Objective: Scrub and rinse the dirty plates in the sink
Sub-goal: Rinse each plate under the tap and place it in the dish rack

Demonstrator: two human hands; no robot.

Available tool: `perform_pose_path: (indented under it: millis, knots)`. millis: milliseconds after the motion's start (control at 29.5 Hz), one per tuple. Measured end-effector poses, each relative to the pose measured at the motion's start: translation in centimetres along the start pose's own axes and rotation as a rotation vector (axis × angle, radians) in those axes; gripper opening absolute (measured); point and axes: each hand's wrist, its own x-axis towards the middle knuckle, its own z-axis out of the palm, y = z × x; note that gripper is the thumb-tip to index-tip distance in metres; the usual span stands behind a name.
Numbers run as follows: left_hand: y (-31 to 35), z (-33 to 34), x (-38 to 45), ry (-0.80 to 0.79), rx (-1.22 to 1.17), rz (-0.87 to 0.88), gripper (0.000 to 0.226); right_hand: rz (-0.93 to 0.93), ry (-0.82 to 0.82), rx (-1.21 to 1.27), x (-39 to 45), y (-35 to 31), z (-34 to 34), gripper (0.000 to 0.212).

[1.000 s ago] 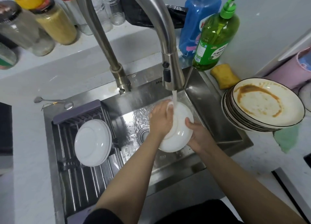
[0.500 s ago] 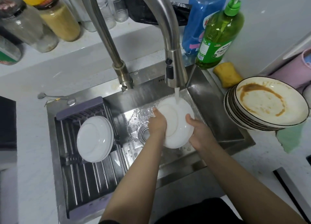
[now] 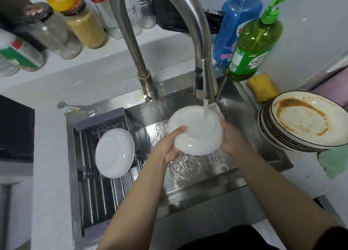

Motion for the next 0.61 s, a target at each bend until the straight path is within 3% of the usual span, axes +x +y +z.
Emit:
perform_pose_path:
  millis: [102, 170, 306, 475, 611]
  knots:
    - [-0.9, 1.3, 0.0, 0.103, -0.046, 0.114, 0.04, -0.094, 0.349, -0.359, -0.2, 1.1, 2.9, 0.044]
    - [-1.5, 2.2, -0.4, 0.194, -0.075, 0.181, 0.04, -0.176, 0.429, -0.44, -2.0, 2.7, 5.4, 0.049]
    - [-1.8, 2.4, -0.5, 0.304, -0.119, 0.25, 0.037, -0.26, 0.356, -0.607, -5.8, 5.9, 7.8, 0.067]
    - [-1.0, 0.6, -1.7, 0.326, -0.031, 0.281, 0.04, -0.204, 0.349, -0.514, -2.9, 3.6, 7.5, 0.057]
    - [1.3, -3.2, -4.1, 0.355, -0.021, 0.332, 0.038, -0.205, 0.101, -0.516, -3.1, 4.1, 8.9, 0.052]
